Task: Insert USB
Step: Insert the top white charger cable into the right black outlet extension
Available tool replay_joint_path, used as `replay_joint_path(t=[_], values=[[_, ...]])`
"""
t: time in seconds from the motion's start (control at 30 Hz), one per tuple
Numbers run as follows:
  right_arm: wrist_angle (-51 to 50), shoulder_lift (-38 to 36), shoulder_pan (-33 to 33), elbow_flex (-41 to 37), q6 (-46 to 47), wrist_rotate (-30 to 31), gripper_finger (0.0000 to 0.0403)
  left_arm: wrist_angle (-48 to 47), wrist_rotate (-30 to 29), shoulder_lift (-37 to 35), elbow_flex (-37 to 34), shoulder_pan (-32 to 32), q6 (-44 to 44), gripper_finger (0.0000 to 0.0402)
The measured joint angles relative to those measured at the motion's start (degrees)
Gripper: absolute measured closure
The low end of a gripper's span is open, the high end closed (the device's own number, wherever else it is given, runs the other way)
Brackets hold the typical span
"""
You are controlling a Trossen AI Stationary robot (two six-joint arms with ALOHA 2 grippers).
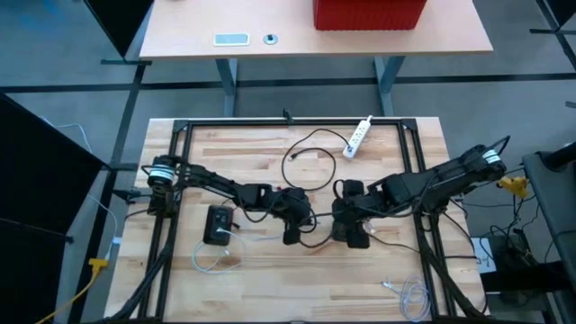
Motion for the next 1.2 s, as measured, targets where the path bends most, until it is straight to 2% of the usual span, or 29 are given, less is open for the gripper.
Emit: replay_joint_path(t=[0.27, 0.47, 0.73, 1.03, 1.2], values=[[5.2, 5.4, -0.1, -0.1, -1.0, 0.8, 0.0133, -0.2, -1.7, -3.5, 0.4, -0.9, 0.0, 0.0401], [6.3, 7.1, -0.1, -0.1, -0.2, 5.6, 0.0196, 2.6, -4.9, -4.9, 0.2, -2.5, 1.8, 0.0401], [7.3, 7.3, -0.1, -0.1, -0.1, 4.1, 0.0274, 4.2, -5.9, -5.1, -0.2, -3.5, 2.8, 0.0401], [8.1, 7.6, -0.1, -0.1, 0.1, 4.0, 0.0337, 5.8, -7.0, -5.5, -0.4, -3.6, 3.2, 0.0401], [8.1, 7.6, -0.4, -0.1, 0.5, 1.9, 0.0387, 6.1, -6.9, -5.5, -0.4, -3.7, 4.5, 0.04]])
